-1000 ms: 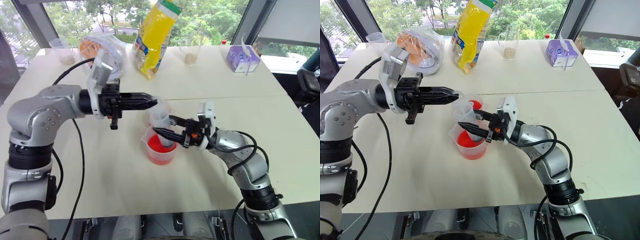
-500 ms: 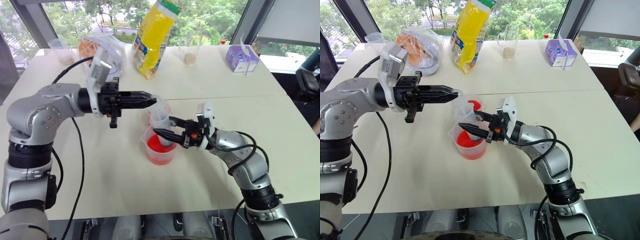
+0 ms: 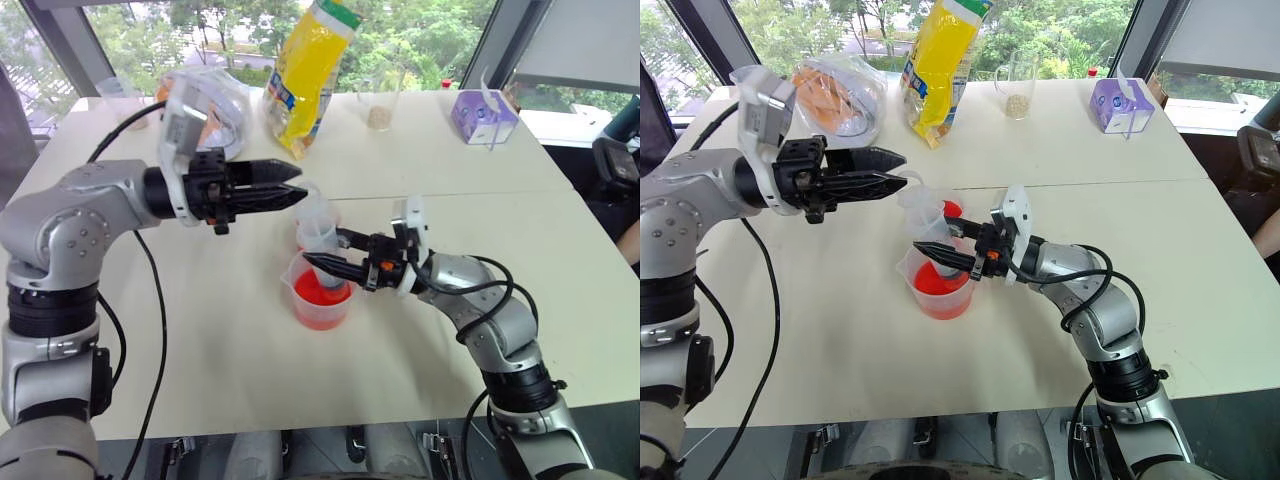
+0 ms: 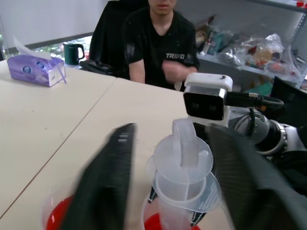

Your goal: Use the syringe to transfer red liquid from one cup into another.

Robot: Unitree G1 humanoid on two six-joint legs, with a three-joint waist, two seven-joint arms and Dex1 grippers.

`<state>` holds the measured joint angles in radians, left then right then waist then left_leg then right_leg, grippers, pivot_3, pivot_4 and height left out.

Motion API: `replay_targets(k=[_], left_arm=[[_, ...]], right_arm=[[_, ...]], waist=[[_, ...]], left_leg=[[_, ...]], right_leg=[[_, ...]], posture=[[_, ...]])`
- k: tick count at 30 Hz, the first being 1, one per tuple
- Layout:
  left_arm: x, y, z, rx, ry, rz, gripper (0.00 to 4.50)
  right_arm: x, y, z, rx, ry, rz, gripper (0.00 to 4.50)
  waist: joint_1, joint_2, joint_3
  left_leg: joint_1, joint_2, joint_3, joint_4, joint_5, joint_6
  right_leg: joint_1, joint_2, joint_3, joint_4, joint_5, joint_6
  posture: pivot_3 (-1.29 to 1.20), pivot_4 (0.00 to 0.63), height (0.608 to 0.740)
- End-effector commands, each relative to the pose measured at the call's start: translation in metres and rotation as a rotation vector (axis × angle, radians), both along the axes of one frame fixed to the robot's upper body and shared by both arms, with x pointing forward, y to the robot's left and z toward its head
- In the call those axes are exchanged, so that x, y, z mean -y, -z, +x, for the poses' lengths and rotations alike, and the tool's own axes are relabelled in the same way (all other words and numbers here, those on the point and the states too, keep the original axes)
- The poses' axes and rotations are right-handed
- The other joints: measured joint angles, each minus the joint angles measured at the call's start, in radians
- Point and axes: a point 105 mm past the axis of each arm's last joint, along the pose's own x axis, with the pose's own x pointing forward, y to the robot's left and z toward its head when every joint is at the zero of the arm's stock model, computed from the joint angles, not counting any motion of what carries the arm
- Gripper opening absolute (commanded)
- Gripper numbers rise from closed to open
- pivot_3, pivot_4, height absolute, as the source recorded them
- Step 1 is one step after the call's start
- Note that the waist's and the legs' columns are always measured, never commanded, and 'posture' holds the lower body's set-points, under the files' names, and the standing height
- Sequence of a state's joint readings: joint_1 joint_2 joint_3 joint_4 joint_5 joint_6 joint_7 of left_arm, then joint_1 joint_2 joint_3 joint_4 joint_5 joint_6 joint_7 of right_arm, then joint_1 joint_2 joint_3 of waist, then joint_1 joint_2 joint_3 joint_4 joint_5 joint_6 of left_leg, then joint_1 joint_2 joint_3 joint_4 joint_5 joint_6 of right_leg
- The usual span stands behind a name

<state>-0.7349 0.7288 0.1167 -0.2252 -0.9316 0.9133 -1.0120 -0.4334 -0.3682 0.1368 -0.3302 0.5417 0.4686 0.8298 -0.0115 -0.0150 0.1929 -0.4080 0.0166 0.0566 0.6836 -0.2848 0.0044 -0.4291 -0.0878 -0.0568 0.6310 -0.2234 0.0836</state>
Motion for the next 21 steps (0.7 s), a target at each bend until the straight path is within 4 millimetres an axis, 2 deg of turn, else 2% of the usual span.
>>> replay_targets(k=[1, 9, 13, 17, 21], left_arm=[[-0.002, -0.005, -0.006, 0.035, -0.007, -0.012, 4.47], [-0.031, -0.004, 0.0, 0.059, -0.129, 0.016, 4.47], [-0.046, -0.01, 0.006, 0.074, -0.189, 0.009, 4.47], [-0.049, -0.013, 0.01, 0.095, -0.209, 0.002, 4.47], [-0.047, -0.015, 0.012, 0.112, -0.209, -0.002, 4.47]], right_arm=[[0.002, -0.026, -0.004, 0.08, -0.003, 0.058, 1.4], [0.008, -0.048, -0.002, 0.074, 0.004, 0.119, 1.4], [0.009, -0.079, -0.001, 0.088, -0.017, 0.182, 1.4], [0.012, -0.111, 0.014, 0.105, -0.017, 0.241, 1.4], [0.011, -0.119, 0.037, 0.125, 0.009, 0.257, 1.4]], waist=[[0.001, 0.0, 0.0], [0.0, 0.0, 0.0], [0.0, 0.0, 0.0], [0.0, 0.0, 0.0], [0.001, 0.0, 0.0]], left_leg=[[0.0, 0.0, 0.0, 0.0, 0.0, 0.0], [0.0, 0.0, 0.0, 0.0, 0.0, 0.0], [0.0, 0.0, 0.0, 0.0, 0.0, 0.0], [0.0, 0.0, 0.0, 0.0, 0.0, -0.001], [0.0, 0.0, 0.0, 0.0, 0.0, 0.0]], right_leg=[[0.0, 0.0, 0.0, 0.0, 0.0, 0.0], [0.0, 0.0, 0.0, 0.0, 0.0, 0.0], [0.0, 0.0, 0.0, 0.0, 0.0, 0.0], [0.0, 0.0, 0.0, 0.0, 0.0, 0.0], [0.0, 0.0, 0.0, 0.0, 0.0, 0.0]], posture=[[0.0, 0.15, 0.74], [0.0, 0.15, 0.74], [0.0, 0.15, 0.74], [0.0, 0.15, 0.74], [0.0, 0.15, 0.74]])
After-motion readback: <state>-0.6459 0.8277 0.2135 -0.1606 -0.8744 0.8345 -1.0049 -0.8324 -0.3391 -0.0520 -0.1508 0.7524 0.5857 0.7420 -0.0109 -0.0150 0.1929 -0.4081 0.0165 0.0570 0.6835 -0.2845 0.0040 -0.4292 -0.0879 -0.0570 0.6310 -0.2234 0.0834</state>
